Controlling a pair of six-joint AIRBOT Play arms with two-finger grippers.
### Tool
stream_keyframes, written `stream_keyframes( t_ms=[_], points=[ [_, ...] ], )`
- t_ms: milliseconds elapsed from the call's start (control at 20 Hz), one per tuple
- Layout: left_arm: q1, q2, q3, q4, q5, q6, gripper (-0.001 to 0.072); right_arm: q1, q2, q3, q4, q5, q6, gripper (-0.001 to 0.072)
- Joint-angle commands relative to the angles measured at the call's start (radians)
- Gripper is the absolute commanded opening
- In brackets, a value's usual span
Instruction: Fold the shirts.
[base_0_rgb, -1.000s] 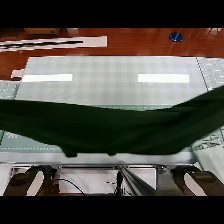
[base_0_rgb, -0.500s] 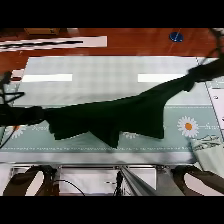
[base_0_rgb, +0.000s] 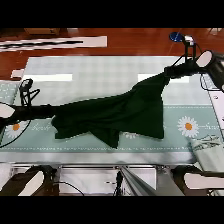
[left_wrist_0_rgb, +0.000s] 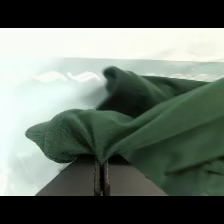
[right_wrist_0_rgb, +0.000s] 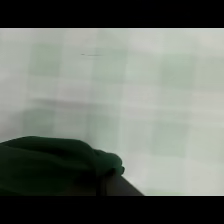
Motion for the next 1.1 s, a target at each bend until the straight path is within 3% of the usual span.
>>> stream_keyframes(
  t_ms=[0, 200, 300, 350, 400, 450, 500, 600, 750, 850, 900, 1050],
  points=[
    [-0.027, -0.084, -0.007, 0.0, 0.127, 0.068, 0.0023, 0.001, -0.054, 0.0, 0.075, -0.019, 0.0, 0.0026],
    [-0.112, -0.139, -0.006, 0.0, 0.187, 0.042, 0.0025, 0.001, -0.061, 0.0, 0.167, 0.04, 0.013, 0.0032],
    [-0.114, -0.141, -0.003, 0.0, 0.183, 0.008, 0.0032, -0.006, -0.061, 0.009, 0.178, 0.1, 0.011, 0.0152],
    [-0.106, -0.139, 0.014, 0.002, 0.167, 0.008, 0.0079, -0.009, -0.06, 0.026, 0.187, 0.142, 0.01, 0.0161],
    [-0.093, -0.137, 0.043, 0.006, 0.142, 0.012, 0.016, -0.015, -0.054, 0.055, 0.192, 0.193, 0.004, 0.0217],
    [-0.074, -0.134, 0.092, 0.035, 0.107, 0.012, 0.0281, -0.026, -0.041, 0.094, 0.195, 0.254, -0.024, 0.0357],
    [-0.052, -0.135, 0.148, 0.08, 0.066, 0.011, 0.0402, -0.039, -0.023, 0.137, 0.193, 0.315, -0.055, 0.044],
    [0.006, -0.135, 0.277, 0.203, -0.039, 0.011, 0.0557, -0.079, 0.028, 0.233, 0.174, 0.44, -0.077, 0.0487],
    [0.124, -0.135, 0.373, 0.314, -0.211, 0.011, 0.0573, -0.177, 0.125, 0.274, 0.115, 0.553, -0.079, 0.0487],
    [0.208, -0.137, 0.338, 0.238, -0.306, 0.023, 0.0584, -0.254, 0.145, 0.261, 0.103, 0.657, -0.078, 0.0487],
    [0.244, -0.137, 0.295, 0.178, -0.36, 0.067, 0.0489, -0.292, 0.146, 0.233, 0.135, 0.71, -0.112, 0.0485],
    [0.309, -0.138, 0.153, 0.082, -0.409, 0.169, 0.0497, -0.396, 0.175, 0.05, 0.317, 0.732, -0.173, 0.0484]
  ],
)
